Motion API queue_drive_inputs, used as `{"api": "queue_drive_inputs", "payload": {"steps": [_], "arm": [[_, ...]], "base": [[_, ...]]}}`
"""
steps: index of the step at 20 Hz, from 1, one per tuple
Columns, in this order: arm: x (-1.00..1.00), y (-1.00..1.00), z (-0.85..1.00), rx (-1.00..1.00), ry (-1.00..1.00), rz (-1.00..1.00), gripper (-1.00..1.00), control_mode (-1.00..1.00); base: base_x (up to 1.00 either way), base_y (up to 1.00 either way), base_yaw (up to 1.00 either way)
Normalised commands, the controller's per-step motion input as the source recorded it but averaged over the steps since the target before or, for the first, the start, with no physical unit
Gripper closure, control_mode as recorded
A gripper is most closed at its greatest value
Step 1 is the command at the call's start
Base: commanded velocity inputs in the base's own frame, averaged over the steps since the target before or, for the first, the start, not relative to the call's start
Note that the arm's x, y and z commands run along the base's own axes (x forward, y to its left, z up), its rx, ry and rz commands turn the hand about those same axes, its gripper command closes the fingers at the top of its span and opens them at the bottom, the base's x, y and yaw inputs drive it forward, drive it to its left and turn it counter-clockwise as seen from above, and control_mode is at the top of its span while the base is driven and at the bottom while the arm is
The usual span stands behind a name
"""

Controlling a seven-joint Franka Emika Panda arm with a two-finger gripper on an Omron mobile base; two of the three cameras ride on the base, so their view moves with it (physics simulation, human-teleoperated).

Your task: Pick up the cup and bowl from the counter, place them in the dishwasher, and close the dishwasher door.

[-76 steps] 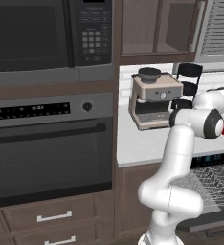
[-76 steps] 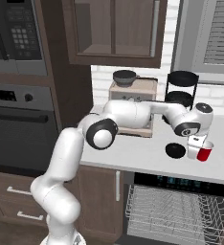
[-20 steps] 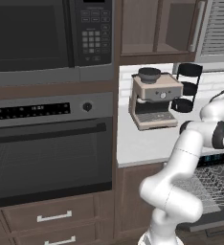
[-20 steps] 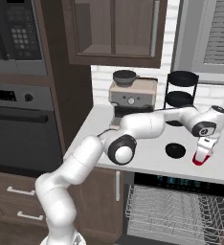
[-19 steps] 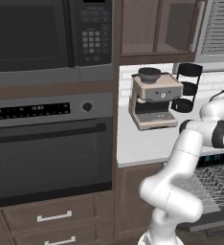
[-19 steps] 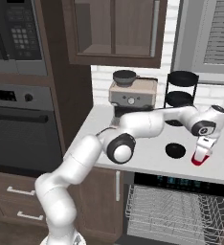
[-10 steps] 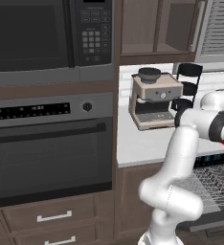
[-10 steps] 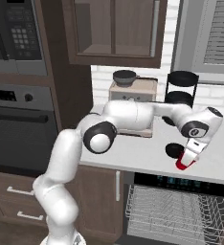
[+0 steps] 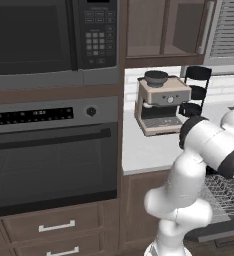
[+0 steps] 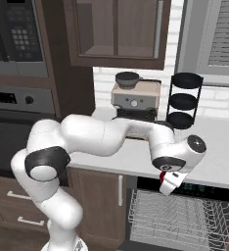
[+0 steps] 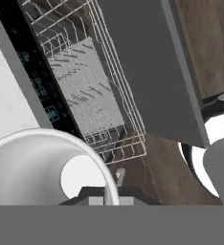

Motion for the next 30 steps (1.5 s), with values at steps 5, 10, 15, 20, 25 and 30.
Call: {"api": "queue_drive_inputs", "payload": {"steps": [5, 10, 15, 20, 25, 30], "arm": [[-0.85, 0.01, 0.11, 0.00, -0.14, 0.00, 1.00, -1.00], [-0.27, 0.03, 0.00, 0.00, -0.01, 0.00, 1.00, -1.00], [0.00, 0.16, -0.09, 0.04, 0.00, 0.00, 1.00, -1.00], [0.00, 0.24, -0.31, 0.09, 0.01, 0.00, 1.00, -1.00], [0.03, 0.22, -0.45, 0.15, 0.06, 0.00, 1.00, -1.00], [0.17, 0.14, -0.48, 0.22, 0.09, 0.00, 1.00, -1.00]], "base": [[0.00, 0.00, 0.00], [0.00, 0.00, 0.00], [0.00, 0.00, 0.00], [0.00, 0.00, 0.00], [0.00, 0.00, 0.00], [0.00, 0.00, 0.00]]}}
